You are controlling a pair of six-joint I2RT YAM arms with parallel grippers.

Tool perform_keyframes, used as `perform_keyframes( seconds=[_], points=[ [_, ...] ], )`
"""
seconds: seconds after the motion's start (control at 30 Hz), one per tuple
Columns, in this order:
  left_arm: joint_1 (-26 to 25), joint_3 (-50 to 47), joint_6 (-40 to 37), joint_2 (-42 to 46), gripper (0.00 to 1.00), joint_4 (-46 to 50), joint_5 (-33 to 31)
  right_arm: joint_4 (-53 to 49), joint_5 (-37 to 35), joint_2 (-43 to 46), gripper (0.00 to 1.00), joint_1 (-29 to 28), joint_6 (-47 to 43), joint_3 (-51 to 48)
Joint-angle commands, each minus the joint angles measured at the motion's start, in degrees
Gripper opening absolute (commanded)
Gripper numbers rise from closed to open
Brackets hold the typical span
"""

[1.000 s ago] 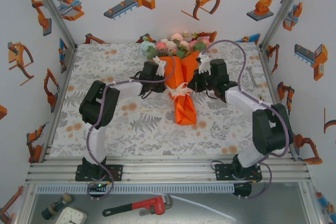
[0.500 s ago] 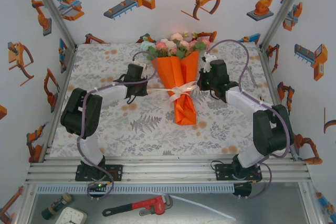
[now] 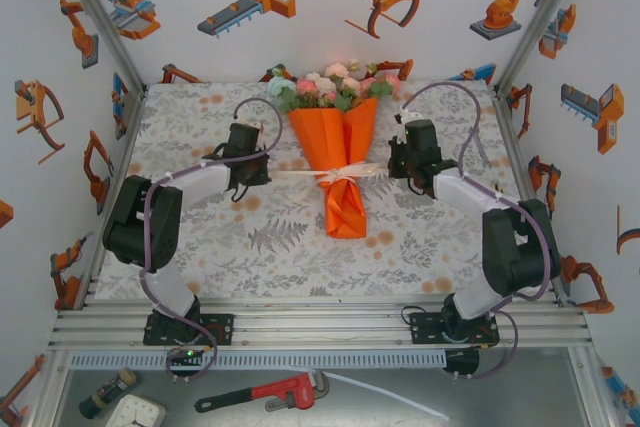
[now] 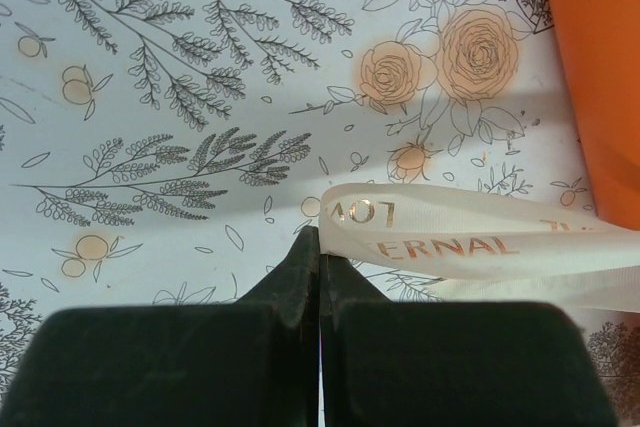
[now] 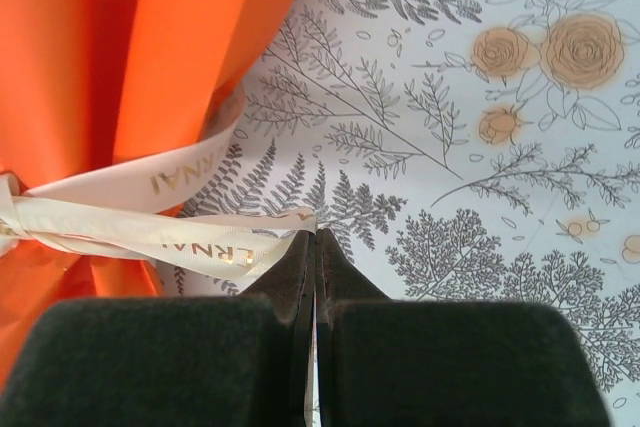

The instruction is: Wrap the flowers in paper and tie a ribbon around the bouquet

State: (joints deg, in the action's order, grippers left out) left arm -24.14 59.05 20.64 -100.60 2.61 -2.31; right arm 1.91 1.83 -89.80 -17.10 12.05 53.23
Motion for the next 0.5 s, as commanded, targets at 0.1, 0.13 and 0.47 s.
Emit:
perform_keyframes(
  seconds=[0.1, 0.13, 0.47],
  points=[
    [3.1, -2.5, 2.3, 2.1, 0.0, 2.9, -2.3, 0.2, -5.8, 0.3, 0.0, 2.9, 1.0, -2.3],
    [3.4, -2.8, 2.5, 2.3, 0.0, 2.9, -2.3, 0.3, -5.7, 0.2, 0.0, 3.3, 1.2, -2.6],
    [6.1, -4.9, 3.8, 3.6, 0.0, 3.0, -2.2, -2.7, -8.0, -0.6, 0.0, 5.8, 6.2, -2.3]
  ],
)
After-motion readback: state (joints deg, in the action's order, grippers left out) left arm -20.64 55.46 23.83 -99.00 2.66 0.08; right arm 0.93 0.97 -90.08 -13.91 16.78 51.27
